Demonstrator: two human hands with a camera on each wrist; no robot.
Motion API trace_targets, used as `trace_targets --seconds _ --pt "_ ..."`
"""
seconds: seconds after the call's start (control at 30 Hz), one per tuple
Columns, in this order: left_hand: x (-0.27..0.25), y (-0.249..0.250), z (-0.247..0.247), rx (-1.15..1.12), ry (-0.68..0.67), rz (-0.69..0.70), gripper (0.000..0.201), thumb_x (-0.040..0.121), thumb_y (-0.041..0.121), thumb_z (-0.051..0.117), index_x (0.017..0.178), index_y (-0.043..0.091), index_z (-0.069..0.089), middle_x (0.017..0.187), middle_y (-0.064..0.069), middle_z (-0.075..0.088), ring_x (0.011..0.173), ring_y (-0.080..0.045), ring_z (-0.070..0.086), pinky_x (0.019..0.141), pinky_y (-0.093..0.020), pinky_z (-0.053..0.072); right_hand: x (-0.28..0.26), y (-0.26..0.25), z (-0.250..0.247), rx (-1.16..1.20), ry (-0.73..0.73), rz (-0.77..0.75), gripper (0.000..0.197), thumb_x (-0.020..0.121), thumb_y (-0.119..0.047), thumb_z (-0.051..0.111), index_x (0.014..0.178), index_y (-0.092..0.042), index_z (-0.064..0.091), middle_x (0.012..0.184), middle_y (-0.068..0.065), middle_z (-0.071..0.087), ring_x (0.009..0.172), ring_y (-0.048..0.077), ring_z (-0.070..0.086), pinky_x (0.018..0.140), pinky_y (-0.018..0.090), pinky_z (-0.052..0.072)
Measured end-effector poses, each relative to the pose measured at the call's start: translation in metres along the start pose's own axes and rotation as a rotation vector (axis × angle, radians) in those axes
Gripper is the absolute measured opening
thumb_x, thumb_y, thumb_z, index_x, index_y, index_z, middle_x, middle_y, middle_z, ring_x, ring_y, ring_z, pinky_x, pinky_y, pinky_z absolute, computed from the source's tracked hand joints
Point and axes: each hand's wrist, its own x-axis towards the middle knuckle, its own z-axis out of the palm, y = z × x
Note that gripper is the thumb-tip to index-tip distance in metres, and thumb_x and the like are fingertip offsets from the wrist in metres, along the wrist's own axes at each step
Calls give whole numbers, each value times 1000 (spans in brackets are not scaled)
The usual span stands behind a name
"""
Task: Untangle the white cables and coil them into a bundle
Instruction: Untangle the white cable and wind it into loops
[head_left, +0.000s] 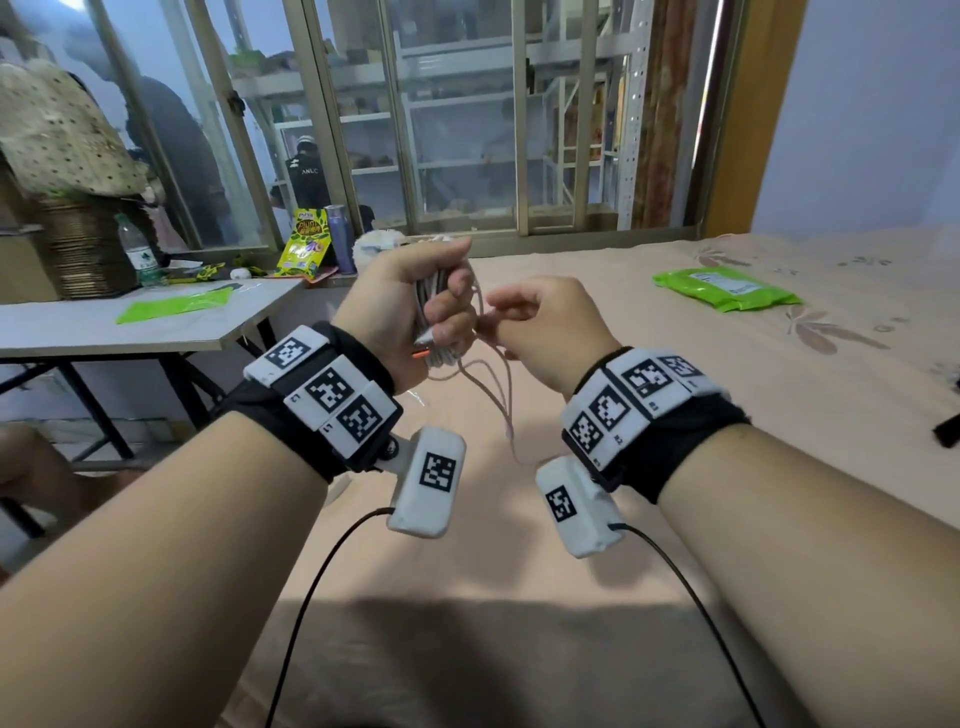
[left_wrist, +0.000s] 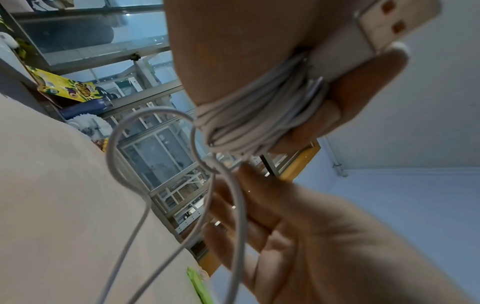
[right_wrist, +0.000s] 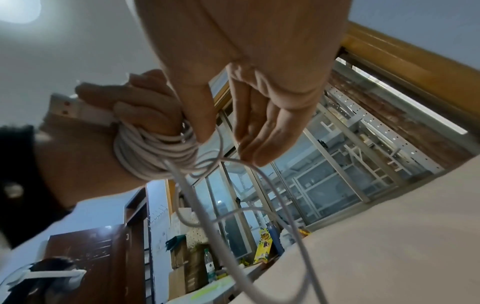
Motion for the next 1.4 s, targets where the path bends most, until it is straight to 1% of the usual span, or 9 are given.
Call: trace_targets --seconds 0.17,0.23,0.53,0.73,0.83,0.93,1.07,1.2,1.4 --pt "-5 6 -2 -60 -2 29 34 84 30 51 54 14 47 35 6 31 29 -9 30 49 -27 12 -2 14 4 -203 7 -74 5 79 -16 72 78 -19 75 74 -3 72 75 17 68 79 32 55" --pt "-7 10 -4 -65 -2 61 34 84 29 51 54 14 49 36 6 32 29 -9 31 51 -28 12 -4 18 3 -267 20 -56 18 83 -14 67 67 -20 71 66 -4 69 67 17 66 71 30 53" --pt "-13 13 -10 -131 66 88 34 83 29 53 54 13 47 35 5 30 28 -10 29 41 -18 27 -12 42 -28 -839 -48 452 14 80 -6 50 67 -5 57 69 11 60 58 26 56 59 28 45" --pt "-13 14 -11 -66 44 95 34 83 31 51 53 14 47 35 6 31 29 -9 30 51 -28 18 -5 30 -16 -351 146 187 46 86 2 42 126 -10 60 124 9 64 115 26 58 94 25 42" --pt "-12 10 -9 -61 19 83 35 85 30 49 54 14 47 35 6 31 29 -9 30 51 -29 15 -7 5 -1 208 43 116 49 80 16 38 117 -1 65 101 13 69 91 21 65 76 17 49" --pt "-12 9 -10 -108 -5 81 35 85 29 49 54 13 48 35 6 32 29 -9 31 53 -29 12 -14 -15 10 372 -198 142 48 77 16 40 111 -4 67 95 14 70 79 16 68 59 15 47" --pt "-15 10 -13 -110 -17 82 35 84 30 51 54 13 50 35 6 34 29 -9 32 54 -29 9 -15 -13 15 324 -357 170 33 70 -6 55 99 -14 69 95 12 72 96 29 69 75 30 46" --pt "-18 13 -16 -110 31 67 36 84 31 49 52 13 49 35 6 31 28 -9 31 49 -26 16 -19 -1 18 303 -327 139 18 88 -10 62 95 4 70 95 22 72 82 26 68 71 29 49" --pt "-20 13 -17 -104 76 65 34 83 31 51 54 14 46 35 7 30 29 -9 30 56 -29 12 -15 21 8 410 -135 293 36 99 -32 48 89 -4 67 99 10 72 71 31 71 59 29 50"
